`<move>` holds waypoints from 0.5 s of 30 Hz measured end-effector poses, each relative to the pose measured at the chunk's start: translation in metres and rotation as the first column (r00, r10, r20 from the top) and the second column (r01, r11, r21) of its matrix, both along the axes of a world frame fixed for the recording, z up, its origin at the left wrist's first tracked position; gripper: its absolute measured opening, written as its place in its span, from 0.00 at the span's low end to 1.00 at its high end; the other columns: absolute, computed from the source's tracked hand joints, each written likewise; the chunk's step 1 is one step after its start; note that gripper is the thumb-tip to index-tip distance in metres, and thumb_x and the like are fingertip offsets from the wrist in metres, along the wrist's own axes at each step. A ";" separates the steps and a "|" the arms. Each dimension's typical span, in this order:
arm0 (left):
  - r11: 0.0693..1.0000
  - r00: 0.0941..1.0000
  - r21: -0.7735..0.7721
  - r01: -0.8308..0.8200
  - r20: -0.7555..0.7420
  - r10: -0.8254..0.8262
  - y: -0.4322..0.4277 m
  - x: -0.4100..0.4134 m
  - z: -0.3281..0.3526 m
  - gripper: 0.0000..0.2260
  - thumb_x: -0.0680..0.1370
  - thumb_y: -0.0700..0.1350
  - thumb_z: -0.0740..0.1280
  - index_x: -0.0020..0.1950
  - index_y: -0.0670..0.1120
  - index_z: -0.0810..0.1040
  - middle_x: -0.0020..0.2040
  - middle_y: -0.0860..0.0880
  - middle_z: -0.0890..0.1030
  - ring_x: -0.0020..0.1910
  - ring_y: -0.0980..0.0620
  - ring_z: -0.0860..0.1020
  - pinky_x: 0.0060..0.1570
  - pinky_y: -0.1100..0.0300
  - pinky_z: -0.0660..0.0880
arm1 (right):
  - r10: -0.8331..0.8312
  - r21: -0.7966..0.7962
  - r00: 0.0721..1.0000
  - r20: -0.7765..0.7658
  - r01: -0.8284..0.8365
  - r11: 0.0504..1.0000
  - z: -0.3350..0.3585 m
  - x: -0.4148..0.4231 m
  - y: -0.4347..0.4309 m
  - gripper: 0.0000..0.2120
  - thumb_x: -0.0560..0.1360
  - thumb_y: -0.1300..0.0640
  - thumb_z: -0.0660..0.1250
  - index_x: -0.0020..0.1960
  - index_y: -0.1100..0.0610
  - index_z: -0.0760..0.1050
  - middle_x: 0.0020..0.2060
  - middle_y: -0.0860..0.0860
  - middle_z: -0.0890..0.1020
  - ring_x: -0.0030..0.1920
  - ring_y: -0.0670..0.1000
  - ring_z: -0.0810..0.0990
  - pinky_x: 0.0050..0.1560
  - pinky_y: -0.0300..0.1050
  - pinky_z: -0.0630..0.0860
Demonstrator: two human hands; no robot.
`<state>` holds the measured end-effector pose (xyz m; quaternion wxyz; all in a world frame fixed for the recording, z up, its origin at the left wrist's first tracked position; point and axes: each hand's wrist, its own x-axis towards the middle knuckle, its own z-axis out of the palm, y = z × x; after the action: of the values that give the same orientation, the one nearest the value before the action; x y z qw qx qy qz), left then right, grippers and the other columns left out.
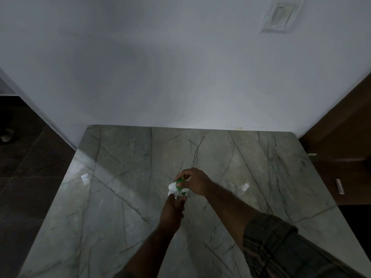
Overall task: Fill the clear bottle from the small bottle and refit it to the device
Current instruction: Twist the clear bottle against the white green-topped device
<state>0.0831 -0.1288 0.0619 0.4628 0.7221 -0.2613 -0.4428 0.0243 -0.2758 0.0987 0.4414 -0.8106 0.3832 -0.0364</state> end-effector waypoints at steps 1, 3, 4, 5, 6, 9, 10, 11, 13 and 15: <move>1.000 1.000 0.003 0.003 0.016 -0.003 -0.001 0.000 0.001 0.09 0.82 0.50 0.62 0.58 0.47 0.73 0.42 0.47 0.79 0.35 0.54 0.75 0.29 0.68 0.72 | 0.006 -0.005 1.000 0.005 -0.006 1.000 0.002 0.000 -0.001 0.11 0.69 0.56 0.76 0.51 0.55 0.85 0.50 0.50 0.86 0.47 0.45 0.80 0.47 0.32 0.73; 1.000 0.999 -0.011 -0.002 0.033 0.002 -0.003 0.002 0.004 0.09 0.82 0.50 0.61 0.58 0.47 0.73 0.41 0.48 0.78 0.34 0.54 0.75 0.27 0.70 0.71 | 0.015 -0.020 1.000 0.005 -0.015 1.000 0.006 0.002 -0.005 0.11 0.69 0.56 0.76 0.51 0.55 0.85 0.49 0.50 0.86 0.45 0.43 0.78 0.42 0.23 0.68; 1.000 1.000 -0.019 -0.006 0.031 0.006 -0.004 0.002 0.004 0.10 0.82 0.50 0.61 0.58 0.46 0.73 0.41 0.48 0.78 0.33 0.55 0.74 0.26 0.71 0.71 | 0.016 -0.026 1.000 0.003 -0.016 1.000 0.007 0.002 -0.006 0.11 0.69 0.56 0.76 0.51 0.55 0.85 0.49 0.50 0.86 0.45 0.42 0.78 0.40 0.22 0.68; 1.000 1.000 -0.019 -0.007 0.025 0.008 -0.004 0.002 0.004 0.10 0.82 0.50 0.62 0.58 0.46 0.73 0.41 0.48 0.78 0.33 0.55 0.74 0.26 0.71 0.71 | 0.015 -0.027 1.000 0.002 -0.015 1.000 0.007 0.001 -0.005 0.11 0.69 0.56 0.76 0.51 0.55 0.85 0.49 0.50 0.86 0.45 0.42 0.78 0.41 0.23 0.68; 1.000 1.000 -0.014 -0.005 0.020 0.006 -0.003 0.002 0.002 0.10 0.82 0.50 0.62 0.58 0.46 0.74 0.41 0.48 0.79 0.33 0.55 0.74 0.27 0.71 0.71 | 0.010 -0.023 1.000 -0.001 -0.010 1.000 0.005 0.001 -0.004 0.11 0.69 0.56 0.76 0.51 0.55 0.85 0.49 0.50 0.86 0.45 0.43 0.78 0.42 0.26 0.69; 1.000 1.000 0.006 0.003 0.000 -0.003 0.000 0.002 -0.002 0.10 0.81 0.52 0.62 0.57 0.48 0.74 0.41 0.48 0.79 0.34 0.55 0.74 0.28 0.69 0.72 | 0.005 -0.014 1.000 0.001 -0.005 1.000 -0.002 -0.001 0.001 0.10 0.70 0.56 0.75 0.51 0.54 0.84 0.49 0.50 0.85 0.46 0.44 0.78 0.47 0.36 0.73; 1.000 1.000 0.004 0.006 -0.002 -0.006 0.001 0.001 -0.002 0.10 0.81 0.52 0.62 0.57 0.48 0.74 0.41 0.48 0.79 0.34 0.55 0.75 0.29 0.68 0.72 | 0.006 -0.015 1.000 0.002 -0.006 1.000 -0.001 -0.002 0.001 0.10 0.70 0.55 0.75 0.51 0.54 0.84 0.49 0.50 0.86 0.45 0.43 0.78 0.47 0.36 0.72; 1.000 1.000 0.004 0.008 0.008 -0.008 0.001 0.001 -0.001 0.10 0.81 0.52 0.62 0.57 0.48 0.74 0.41 0.48 0.79 0.34 0.54 0.75 0.29 0.66 0.73 | 0.010 -0.015 1.000 0.003 -0.010 1.000 0.000 -0.002 0.001 0.10 0.70 0.55 0.75 0.51 0.54 0.84 0.49 0.50 0.86 0.45 0.43 0.78 0.45 0.34 0.72; 1.000 0.999 0.017 0.007 0.033 -0.008 0.000 0.001 0.002 0.10 0.81 0.53 0.61 0.57 0.49 0.74 0.41 0.48 0.79 0.35 0.53 0.75 0.30 0.64 0.72 | 0.015 -0.006 1.000 0.007 -0.015 1.000 0.003 0.000 -0.003 0.11 0.69 0.56 0.76 0.51 0.55 0.85 0.49 0.50 0.86 0.46 0.46 0.80 0.44 0.31 0.72; 1.000 0.999 0.018 0.011 0.050 -0.012 -0.002 0.002 0.005 0.09 0.82 0.53 0.60 0.58 0.50 0.73 0.41 0.47 0.79 0.34 0.54 0.75 0.29 0.65 0.71 | 0.007 -0.011 1.000 0.001 -0.007 1.000 0.008 0.001 -0.004 0.11 0.69 0.55 0.76 0.51 0.54 0.85 0.49 0.49 0.86 0.49 0.49 0.81 0.47 0.35 0.73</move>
<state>0.0847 -0.1312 0.0673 0.4471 0.7356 -0.2733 -0.4294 0.0250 -0.2799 0.1063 0.4372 -0.8144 0.3797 -0.0373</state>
